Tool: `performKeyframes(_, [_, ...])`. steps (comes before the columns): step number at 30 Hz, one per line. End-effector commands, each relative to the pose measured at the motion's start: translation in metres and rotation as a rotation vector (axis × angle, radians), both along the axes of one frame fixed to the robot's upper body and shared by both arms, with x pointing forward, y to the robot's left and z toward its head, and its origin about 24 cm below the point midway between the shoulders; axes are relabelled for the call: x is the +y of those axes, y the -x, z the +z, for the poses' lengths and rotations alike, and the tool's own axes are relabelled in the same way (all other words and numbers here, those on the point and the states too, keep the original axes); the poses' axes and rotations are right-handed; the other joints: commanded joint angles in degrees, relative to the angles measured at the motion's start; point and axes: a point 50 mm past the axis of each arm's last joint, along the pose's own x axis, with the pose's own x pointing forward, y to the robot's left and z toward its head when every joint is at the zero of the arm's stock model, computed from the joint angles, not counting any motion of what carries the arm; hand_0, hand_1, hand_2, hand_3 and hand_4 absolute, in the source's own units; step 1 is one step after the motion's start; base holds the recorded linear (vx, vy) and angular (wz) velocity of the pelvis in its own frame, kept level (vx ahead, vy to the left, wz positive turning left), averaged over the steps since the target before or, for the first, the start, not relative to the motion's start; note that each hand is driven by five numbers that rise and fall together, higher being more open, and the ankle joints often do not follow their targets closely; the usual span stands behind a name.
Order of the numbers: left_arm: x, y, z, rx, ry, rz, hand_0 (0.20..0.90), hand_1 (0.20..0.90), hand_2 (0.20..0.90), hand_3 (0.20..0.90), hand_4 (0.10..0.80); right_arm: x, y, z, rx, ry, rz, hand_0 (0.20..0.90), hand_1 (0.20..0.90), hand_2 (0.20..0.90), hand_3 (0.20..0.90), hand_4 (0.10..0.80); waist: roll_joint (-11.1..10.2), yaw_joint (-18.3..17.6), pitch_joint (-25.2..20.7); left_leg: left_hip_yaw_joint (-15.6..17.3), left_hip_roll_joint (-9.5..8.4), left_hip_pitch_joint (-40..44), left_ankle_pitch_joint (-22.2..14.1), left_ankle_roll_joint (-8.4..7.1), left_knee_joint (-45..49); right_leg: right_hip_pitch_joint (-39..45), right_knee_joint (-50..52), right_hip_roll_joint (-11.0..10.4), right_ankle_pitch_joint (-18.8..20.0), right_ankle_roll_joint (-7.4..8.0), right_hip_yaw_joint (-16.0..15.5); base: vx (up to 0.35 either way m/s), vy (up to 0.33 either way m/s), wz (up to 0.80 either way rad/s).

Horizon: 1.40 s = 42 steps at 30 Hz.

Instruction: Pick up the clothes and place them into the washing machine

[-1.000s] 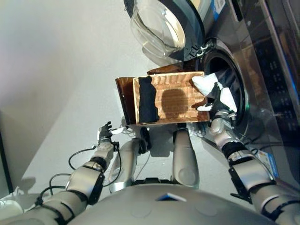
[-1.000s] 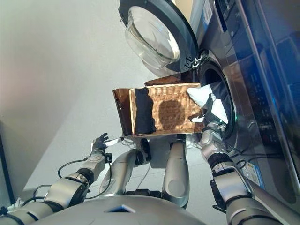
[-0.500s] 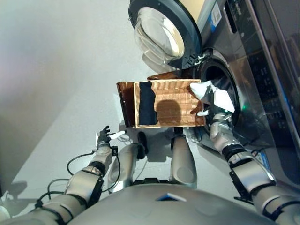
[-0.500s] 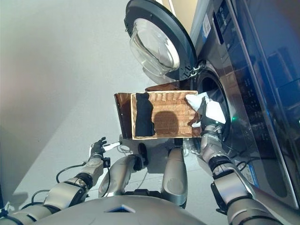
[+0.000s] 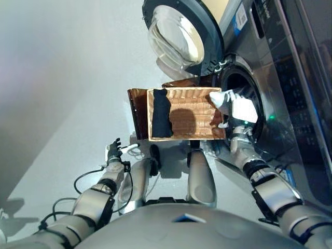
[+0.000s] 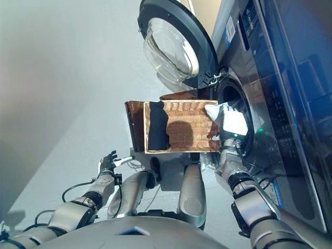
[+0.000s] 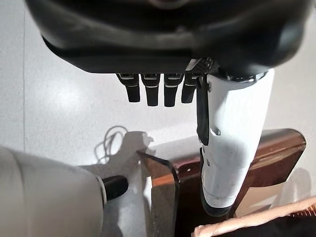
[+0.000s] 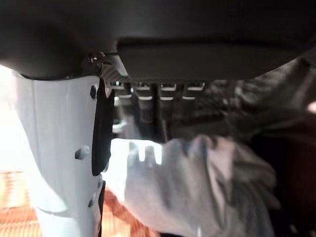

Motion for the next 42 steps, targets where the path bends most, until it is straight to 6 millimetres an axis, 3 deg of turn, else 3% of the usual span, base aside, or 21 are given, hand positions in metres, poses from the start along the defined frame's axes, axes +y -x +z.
performKeyframes(1, [0.022, -0.004, 0.007, -0.043, -0.083, 0.033, 0.9, 0.9, 0.9, 0.9, 0.8, -0.006, -0.033, 0.041, -0.156, 0.115, 0.054, 0.9, 0.9, 0.9, 0.9, 0.8, -0.3, 0.8, -2.2, -2.1, -0.33, -6.4, 5.1, -3.89, -1.0, -1.2, -0.5, 0.7, -0.4, -3.51, -0.4, -0.018, -0.012, 0.04])
performKeyframes(10, [0.016, -0.009, 0.009, -0.062, -0.073, 0.02, 0.9, 0.9, 0.9, 0.9, 0.8, -0.012, -0.056, 0.075, -0.235, 0.285, 0.065, 0.9, 0.9, 0.9, 0.9, 0.8, 0.1, 1.5, -1.3, -1.9, -0.26, -8.5, 5.4, -3.99, -0.2, -2.9, 0.2, 0.6, -0.5, -3.95, -0.5, -0.004, -0.002, 0.01])
performKeyframes(17, [0.013, -0.013, 0.01, -0.069, -0.067, 0.013, 0.9, 0.9, 0.9, 0.9, 0.8, -0.019, -0.056, 0.074, -0.21, 0.29, -0.005, 0.9, 0.9, 0.9, 0.9, 0.8, 0.4, 1.7, -1.2, -2.0, -0.34, -9.4, 5.1, -3.96, 0.3, -4.0, 1.1, 0.5, -0.7, -4.12, -0.5, 0.004, 0.0, 0.04])
performKeyframes(22, [0.013, -0.016, 0.011, -0.071, -0.058, 0.012, 0.9, 0.9, 0.9, 0.9, 0.8, -0.018, -0.056, 0.067, -0.154, 0.193, -0.022, 0.9, 0.9, 0.9, 0.9, 0.8, 0.5, 1.5, -0.6, -1.9, -0.33, -10.0, 4.9, -3.96, 0.9, -4.6, 1.7, 0.5, -0.8, -4.27, -0.4, -0.003, -0.002, 0.01])
performKeyframes(27, [0.017, -0.018, 0.013, -0.063, -0.067, 0.004, 0.9, 0.9, 0.9, 0.9, 0.8, -0.02, -0.055, 0.066, -0.141, 0.09, -0.039, 0.9, 0.9, 0.9, 0.9, 0.8, 0.4, 1.2, 0.8, -1.7, 0.28, -11.6, 4.2, -4.01, 3.4, -6.2, 3.8, 1.1, -1.5, -4.8, -0.1, -0.022, -0.012, 0.02])
performKeyframes(32, [0.022, -0.023, 0.016, -0.06, -0.077, 0.012, 0.9, 0.9, 0.9, 0.9, 0.8, -0.028, -0.06, 0.076, -0.152, 0.076, -0.065, 0.9, 0.9, 0.9, 0.9, 0.8, 0.4, 1.2, 2.1, -1.8, 1.23, -14.3, 3.0, -4.23, 7.9, -8.3, 7.9, 1.8, -3.3, -5.73, -0.1, -0.033, -0.033, 0.01])
performKeyframes(42, [0.027, -0.018, 0.013, -0.024, -0.081, 0.008, 0.9, 0.9, 0.9, 0.9, 0.8, -0.042, -0.056, 0.075, -0.122, 0.082, -0.127, 0.9, 0.9, 0.9, 0.9, 0.8, 0.1, 1.1, 2.4, -2.6, 2.39, -16.8, 0.5, -4.56, 14.2, -10.0, 14.4, 2.2, -6.3, -6.51, -0.9, -0.002, -0.021, 0.0])
